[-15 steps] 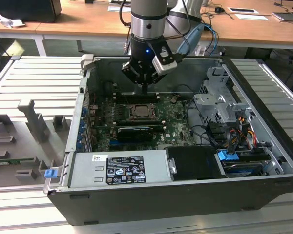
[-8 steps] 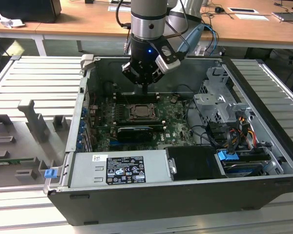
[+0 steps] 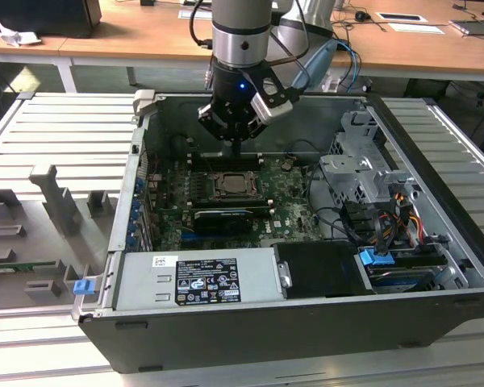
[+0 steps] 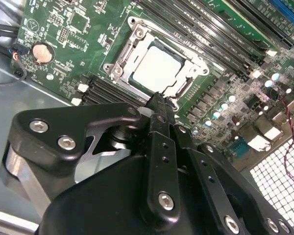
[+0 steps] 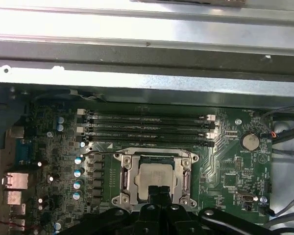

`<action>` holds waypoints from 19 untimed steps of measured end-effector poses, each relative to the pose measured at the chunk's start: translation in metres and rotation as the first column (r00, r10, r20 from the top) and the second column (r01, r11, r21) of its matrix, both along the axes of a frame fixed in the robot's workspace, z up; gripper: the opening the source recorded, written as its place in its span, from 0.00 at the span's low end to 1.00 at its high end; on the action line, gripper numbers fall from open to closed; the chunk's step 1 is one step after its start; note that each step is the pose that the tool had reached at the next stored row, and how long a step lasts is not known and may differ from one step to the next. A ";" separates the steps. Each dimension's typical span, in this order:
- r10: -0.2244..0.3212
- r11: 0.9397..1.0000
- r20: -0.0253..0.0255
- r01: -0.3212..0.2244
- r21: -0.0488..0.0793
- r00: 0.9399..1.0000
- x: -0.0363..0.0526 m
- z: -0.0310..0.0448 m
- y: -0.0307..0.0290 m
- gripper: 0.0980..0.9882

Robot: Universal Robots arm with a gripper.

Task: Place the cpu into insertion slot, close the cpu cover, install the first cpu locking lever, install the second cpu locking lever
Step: 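Install the first cpu locking lever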

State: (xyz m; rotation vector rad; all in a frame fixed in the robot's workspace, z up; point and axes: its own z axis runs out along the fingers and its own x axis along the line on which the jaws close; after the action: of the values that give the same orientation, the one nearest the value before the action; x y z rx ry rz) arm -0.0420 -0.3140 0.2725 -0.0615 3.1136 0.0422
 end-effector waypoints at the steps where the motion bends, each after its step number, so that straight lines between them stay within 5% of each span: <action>1: 0.000 1.000 0.000 0.000 0.000 1.000 -0.0019 -0.0006 0.0000 0.01; 9: 0.000 1.000 0.000 0.000 0.000 1.000 -0.0142 -0.0024 -0.0019 0.01; 19: -0.005 1.000 0.000 0.005 0.000 1.000 -0.0543 -0.0043 -0.0019 0.01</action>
State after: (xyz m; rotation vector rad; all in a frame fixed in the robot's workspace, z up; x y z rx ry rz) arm -0.0963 -0.3159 0.2682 -0.0533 3.1137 0.0423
